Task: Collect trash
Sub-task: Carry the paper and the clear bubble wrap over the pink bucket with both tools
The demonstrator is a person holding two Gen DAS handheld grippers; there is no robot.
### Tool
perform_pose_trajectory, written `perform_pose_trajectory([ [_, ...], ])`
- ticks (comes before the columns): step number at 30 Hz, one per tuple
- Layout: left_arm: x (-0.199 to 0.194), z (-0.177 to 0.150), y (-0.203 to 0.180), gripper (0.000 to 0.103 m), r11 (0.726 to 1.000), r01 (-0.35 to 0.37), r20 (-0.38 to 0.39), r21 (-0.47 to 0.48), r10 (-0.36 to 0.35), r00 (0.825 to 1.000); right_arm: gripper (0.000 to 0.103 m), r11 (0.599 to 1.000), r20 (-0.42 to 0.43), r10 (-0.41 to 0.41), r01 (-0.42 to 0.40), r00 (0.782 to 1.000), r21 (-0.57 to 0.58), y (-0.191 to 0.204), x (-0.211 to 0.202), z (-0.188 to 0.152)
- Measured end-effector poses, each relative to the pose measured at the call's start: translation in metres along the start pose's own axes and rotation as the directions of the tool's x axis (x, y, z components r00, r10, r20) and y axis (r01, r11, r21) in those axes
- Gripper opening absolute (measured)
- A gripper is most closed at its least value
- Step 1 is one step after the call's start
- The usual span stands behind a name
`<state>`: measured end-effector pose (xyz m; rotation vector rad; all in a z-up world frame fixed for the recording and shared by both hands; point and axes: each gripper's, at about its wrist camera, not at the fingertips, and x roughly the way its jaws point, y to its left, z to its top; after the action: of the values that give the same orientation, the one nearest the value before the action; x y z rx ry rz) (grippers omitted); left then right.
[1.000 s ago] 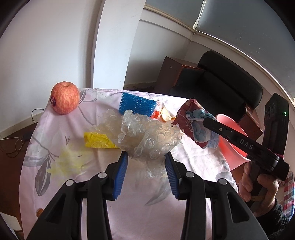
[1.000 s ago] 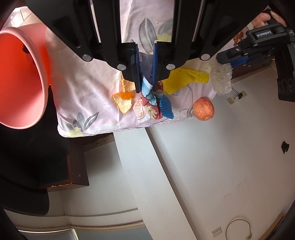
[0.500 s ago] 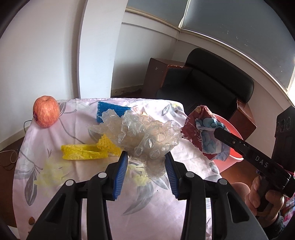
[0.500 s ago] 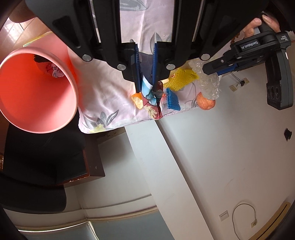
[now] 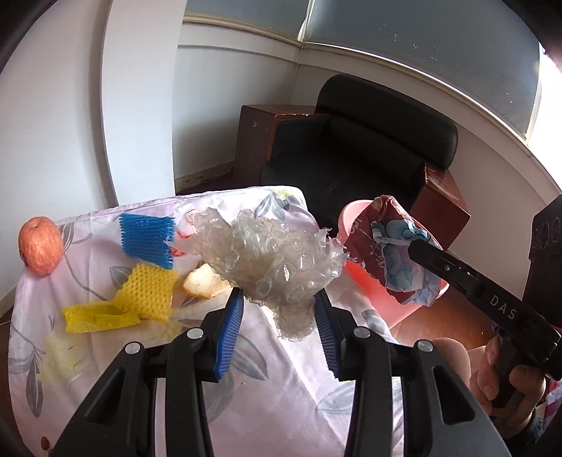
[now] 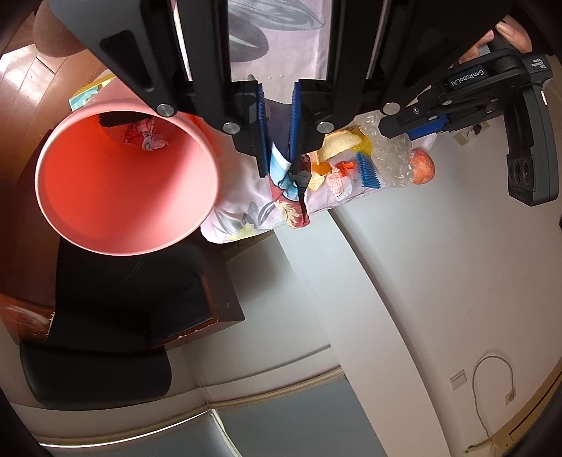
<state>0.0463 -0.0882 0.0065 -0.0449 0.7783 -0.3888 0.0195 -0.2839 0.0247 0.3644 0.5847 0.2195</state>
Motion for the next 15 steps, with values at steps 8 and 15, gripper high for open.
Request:
perform_pose_trajectory([
  [8,0.018,0.014,-0.042,0.040,0.995,0.041,0.004,0.088,-0.042,0.999,0.012,0.996,0.054,-0.062,0.059,0.997,0.067,-0.035,-0.019,0.003],
  [15,0.033,0.024,-0.076,0.040,0.987,0.067,0.002,0.147,-0.068,0.998,0.012,0.988,0.086,-0.107,0.096,0.991,0.120,-0.063,-0.029,0.006],
])
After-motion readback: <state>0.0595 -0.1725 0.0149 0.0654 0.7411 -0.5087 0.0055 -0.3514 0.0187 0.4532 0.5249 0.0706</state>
